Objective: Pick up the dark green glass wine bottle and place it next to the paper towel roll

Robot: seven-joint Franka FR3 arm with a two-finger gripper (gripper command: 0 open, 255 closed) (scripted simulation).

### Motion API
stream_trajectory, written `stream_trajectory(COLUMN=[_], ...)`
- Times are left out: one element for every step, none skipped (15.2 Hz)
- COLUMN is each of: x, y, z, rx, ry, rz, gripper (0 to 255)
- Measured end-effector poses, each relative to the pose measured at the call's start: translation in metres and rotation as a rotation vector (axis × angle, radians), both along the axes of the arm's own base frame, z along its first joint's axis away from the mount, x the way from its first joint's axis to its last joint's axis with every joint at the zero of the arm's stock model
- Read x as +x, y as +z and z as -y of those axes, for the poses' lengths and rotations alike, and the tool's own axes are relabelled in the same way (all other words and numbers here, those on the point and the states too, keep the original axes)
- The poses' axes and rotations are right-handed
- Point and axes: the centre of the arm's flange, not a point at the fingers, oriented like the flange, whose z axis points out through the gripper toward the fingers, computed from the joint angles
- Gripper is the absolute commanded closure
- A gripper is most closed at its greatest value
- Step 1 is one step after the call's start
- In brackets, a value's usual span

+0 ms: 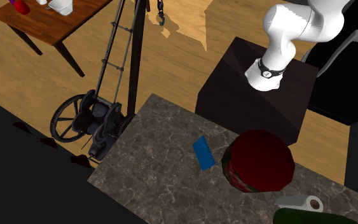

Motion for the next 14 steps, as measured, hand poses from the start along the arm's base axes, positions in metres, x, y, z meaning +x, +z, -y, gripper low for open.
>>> stream_trajectory(x=[0.001,0.001,0.001,0.000,0.000,0.000,0.001,0.000,0.001,0.001,0.001,0.001,0.002,0.000], y=[-0.005,-0.011,-0.016,-0.020,-0.025,-0.032,-0.037,-0.042,-0.047,-0.053,-0.058,-0.063,-0.068,-0.074], z=[0.000,0.000,0.000,0.000,-0.001,-0.002,-0.002,-0.001,-0.001,-0.001,-0.001,-0.001,-0.002,-0.001], rx=[0.000,0.000,0.000,0.000,0.000,0.000,0.000,0.000,0.000,0.000,0.000,0.000,0.000,0.000], ry=[0.000,0.000,0.000,0.000,0.000,0.000,0.000,0.000,0.000,0.000,0.000,0.000,0.000,0.000], rz=[0.000,0.000,0.000,0.000,0.000,0.000,0.000,0.000,0.000,0.000,0.000,0.000,0.000,0.000], gripper=[255,255,255,255,255,255,255,255,255,255,255,255,255,255])
